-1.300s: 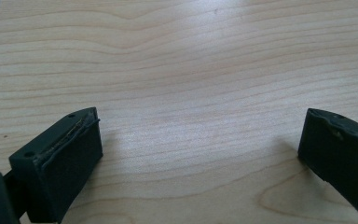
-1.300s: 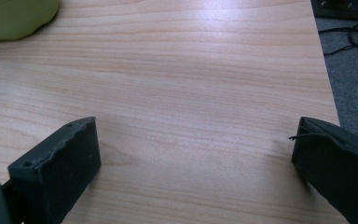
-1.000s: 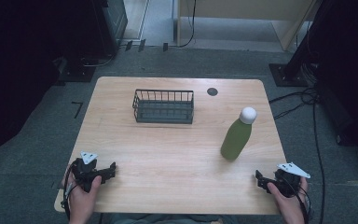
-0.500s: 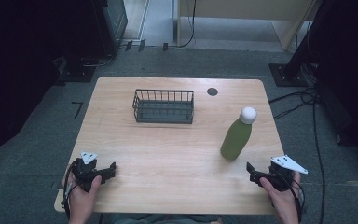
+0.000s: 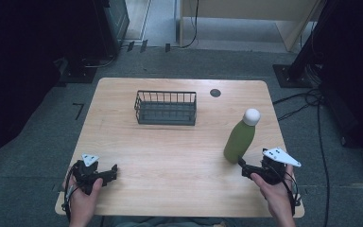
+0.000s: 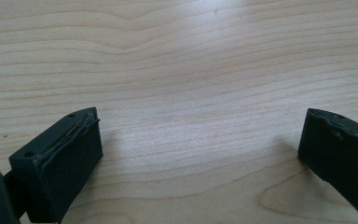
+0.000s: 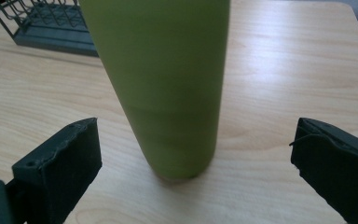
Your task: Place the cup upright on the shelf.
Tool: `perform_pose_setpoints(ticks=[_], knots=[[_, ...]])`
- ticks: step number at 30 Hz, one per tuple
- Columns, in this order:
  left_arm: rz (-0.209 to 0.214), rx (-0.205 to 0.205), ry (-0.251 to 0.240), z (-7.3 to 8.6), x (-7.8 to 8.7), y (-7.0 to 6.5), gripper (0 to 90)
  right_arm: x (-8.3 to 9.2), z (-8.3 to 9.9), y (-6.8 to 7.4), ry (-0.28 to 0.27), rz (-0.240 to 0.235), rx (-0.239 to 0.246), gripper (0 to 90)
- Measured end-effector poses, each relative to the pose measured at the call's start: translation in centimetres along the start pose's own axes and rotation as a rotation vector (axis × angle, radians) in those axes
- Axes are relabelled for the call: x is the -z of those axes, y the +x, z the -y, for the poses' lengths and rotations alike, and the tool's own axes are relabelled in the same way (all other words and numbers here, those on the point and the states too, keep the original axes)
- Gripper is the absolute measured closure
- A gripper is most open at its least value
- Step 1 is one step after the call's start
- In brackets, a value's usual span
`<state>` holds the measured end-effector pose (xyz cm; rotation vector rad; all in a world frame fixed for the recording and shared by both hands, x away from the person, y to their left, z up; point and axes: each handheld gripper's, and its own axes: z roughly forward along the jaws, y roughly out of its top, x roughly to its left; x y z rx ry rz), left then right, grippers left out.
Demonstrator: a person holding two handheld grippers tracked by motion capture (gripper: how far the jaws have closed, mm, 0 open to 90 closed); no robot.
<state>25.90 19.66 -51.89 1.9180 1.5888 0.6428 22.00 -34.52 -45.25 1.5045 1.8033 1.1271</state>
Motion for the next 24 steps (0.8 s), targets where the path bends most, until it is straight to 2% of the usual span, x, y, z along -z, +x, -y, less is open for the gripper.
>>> perform_pose_setpoints(ticks=[4,17,22,24], knots=[[0.0,0.0,0.0,0.0,0.0,0.0,0.0,-0.5,-0.9,0.6,-0.016,-0.008,-0.001,1.4],[0.0,-0.001,0.001,0.0,0.0,0.0,0.0,-2.1,-2.8,1.2,-0.053,0.001,-0.022,1.5],[0.0,0.0,0.0,0.0,0.0,0.0,0.0,-2.7,-3.2,1.5,-0.089,0.025,-0.032,7.6],[0.0,-0.001,0.001,0.0,0.0,0.0,0.0,-2.9,-3.3,1.6,-0.09,0.021,-0.038,10.1]])
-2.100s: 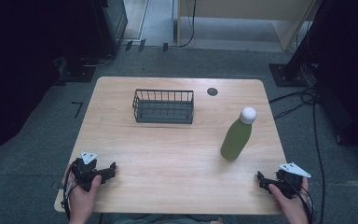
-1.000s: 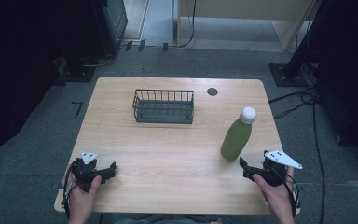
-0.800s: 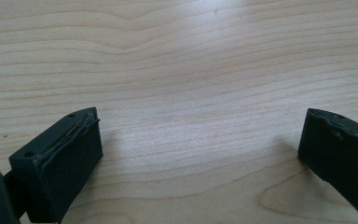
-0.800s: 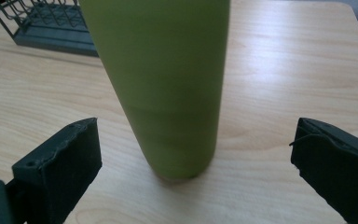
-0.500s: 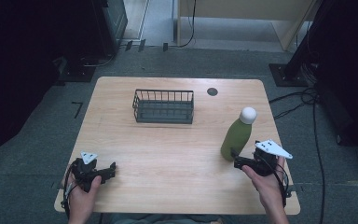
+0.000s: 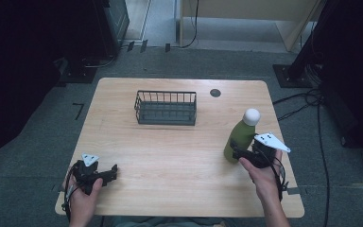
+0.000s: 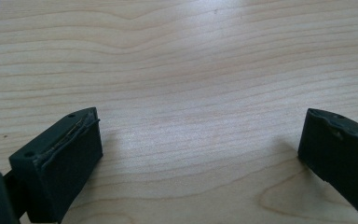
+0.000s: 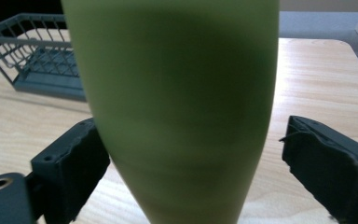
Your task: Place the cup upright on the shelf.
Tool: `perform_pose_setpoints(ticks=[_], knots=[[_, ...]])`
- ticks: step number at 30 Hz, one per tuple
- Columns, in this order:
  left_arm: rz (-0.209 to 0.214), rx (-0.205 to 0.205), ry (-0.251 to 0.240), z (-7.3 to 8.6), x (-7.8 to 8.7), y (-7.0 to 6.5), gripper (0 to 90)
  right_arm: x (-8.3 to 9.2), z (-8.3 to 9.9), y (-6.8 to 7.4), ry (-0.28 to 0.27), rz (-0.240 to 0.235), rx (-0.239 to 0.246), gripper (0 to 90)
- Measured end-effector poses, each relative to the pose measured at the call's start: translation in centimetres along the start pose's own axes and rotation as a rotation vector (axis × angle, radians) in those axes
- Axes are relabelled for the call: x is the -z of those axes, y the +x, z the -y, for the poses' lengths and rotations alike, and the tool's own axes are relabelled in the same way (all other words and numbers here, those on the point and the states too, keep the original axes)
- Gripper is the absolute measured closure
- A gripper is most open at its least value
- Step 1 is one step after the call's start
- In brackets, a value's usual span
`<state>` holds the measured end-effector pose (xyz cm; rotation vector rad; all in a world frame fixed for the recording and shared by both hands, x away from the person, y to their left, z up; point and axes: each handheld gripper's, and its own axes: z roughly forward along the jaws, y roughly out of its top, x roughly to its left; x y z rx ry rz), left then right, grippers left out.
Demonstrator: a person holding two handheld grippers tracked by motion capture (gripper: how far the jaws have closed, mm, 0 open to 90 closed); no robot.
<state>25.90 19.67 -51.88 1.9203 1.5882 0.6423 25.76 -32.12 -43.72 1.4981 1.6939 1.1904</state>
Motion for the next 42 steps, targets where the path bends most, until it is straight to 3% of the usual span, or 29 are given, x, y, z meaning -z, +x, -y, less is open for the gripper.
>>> perform_pose_setpoints(ticks=[12,15,21,26,42], knots=[[0.0,0.0,0.0,0.0,0.0,0.0,0.0,-0.9,-0.3,0.7,-0.025,0.029,0.003,19.6],[0.0,0.0,0.0,0.0,0.0,0.0,0.0,-0.9,-0.4,1.0,-0.027,0.045,0.024,20.3],[0.0,0.0,0.0,0.0,0.0,0.0,0.0,-1.0,-0.4,1.1,-0.029,0.06,0.013,20.6],[0.0,0.0,0.0,0.0,0.0,0.0,0.0,-1.0,-0.9,1.4,-0.033,0.04,0.004,20.6],[0.0,0.0,0.0,0.0,0.0,0.0,0.0,-1.4,-2.9,3.4,-0.035,-0.001,0.042,20.7]])
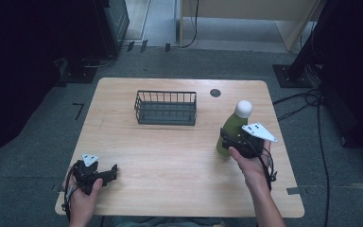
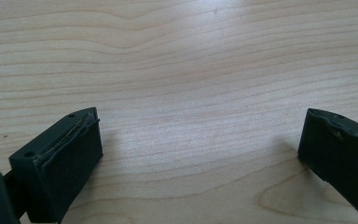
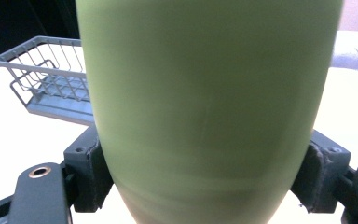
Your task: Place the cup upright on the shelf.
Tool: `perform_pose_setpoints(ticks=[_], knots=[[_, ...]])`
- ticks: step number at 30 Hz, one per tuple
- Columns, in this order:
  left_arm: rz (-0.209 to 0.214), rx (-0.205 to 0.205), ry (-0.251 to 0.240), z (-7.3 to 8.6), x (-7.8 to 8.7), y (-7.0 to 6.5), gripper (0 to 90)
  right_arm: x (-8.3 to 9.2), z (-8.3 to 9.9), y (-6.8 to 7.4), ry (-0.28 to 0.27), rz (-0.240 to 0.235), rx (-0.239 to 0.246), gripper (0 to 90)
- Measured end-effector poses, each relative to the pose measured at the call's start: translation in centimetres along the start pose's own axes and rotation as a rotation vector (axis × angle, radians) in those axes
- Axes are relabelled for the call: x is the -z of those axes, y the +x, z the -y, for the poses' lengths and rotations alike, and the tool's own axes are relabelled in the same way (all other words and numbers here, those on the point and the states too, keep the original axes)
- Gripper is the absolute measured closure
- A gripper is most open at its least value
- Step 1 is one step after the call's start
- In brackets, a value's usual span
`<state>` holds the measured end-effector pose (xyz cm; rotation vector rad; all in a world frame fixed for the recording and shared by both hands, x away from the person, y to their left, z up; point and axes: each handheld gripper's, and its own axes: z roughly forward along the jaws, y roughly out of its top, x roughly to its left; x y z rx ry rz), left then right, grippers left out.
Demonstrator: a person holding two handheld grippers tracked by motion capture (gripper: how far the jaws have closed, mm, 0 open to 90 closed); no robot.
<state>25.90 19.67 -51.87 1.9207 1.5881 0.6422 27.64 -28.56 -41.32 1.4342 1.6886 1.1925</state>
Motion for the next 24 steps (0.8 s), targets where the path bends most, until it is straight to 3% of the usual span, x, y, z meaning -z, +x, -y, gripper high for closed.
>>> perform_pose_setpoints(ticks=[24], knots=[[0.0,0.0,-0.001,0.0,0.0,0.0,0.0,-2.2,-2.0,3.9,-0.001,-0.073,0.024,20.7]])
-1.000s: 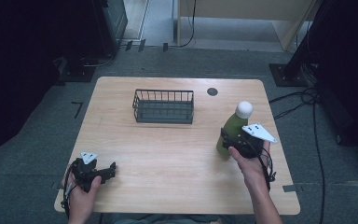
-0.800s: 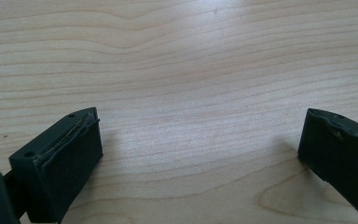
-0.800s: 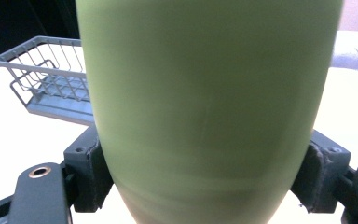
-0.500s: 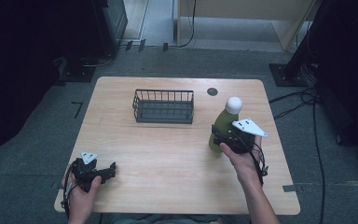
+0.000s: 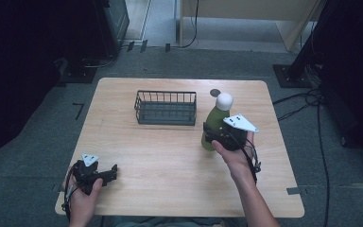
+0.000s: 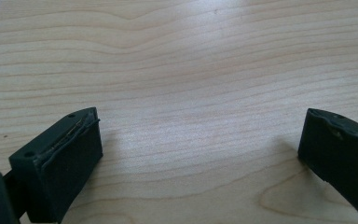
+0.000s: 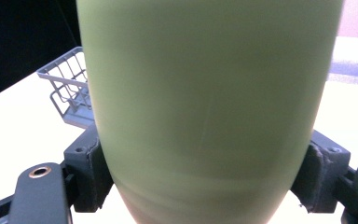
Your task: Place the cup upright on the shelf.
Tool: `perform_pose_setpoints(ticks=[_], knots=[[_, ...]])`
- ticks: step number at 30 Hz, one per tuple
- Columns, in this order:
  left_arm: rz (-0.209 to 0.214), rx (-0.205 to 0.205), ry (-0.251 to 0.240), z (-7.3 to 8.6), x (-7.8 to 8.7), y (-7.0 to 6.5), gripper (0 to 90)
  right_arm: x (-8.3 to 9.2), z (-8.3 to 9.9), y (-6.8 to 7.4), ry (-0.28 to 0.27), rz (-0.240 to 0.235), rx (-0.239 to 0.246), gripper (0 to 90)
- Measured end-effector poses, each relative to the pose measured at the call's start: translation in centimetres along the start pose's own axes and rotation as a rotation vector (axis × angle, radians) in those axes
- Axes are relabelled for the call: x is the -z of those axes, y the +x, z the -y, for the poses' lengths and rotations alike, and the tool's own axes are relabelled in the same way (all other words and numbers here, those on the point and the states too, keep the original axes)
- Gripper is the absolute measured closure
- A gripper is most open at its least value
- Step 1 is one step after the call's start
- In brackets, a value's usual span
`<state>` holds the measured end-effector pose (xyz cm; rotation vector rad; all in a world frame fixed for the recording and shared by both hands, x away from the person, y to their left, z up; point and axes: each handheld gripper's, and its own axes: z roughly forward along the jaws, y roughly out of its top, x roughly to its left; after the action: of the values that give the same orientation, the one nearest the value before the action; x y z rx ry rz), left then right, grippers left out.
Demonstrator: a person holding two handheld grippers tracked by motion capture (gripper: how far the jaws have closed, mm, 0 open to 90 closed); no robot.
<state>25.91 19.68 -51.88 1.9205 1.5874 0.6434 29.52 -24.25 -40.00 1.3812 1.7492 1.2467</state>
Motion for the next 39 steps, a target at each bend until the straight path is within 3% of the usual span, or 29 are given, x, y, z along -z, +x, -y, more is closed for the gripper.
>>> perform_pose_setpoints(ticks=[27,39], knots=[[0.0,0.003,-0.002,0.0,0.0,0.0,0.0,-3.5,-3.9,4.2,-0.003,-0.073,0.02,20.8],[0.0,0.004,-0.002,0.0,0.0,0.0,0.0,-4.6,-6.2,5.5,-0.013,-0.068,0.043,20.8]])
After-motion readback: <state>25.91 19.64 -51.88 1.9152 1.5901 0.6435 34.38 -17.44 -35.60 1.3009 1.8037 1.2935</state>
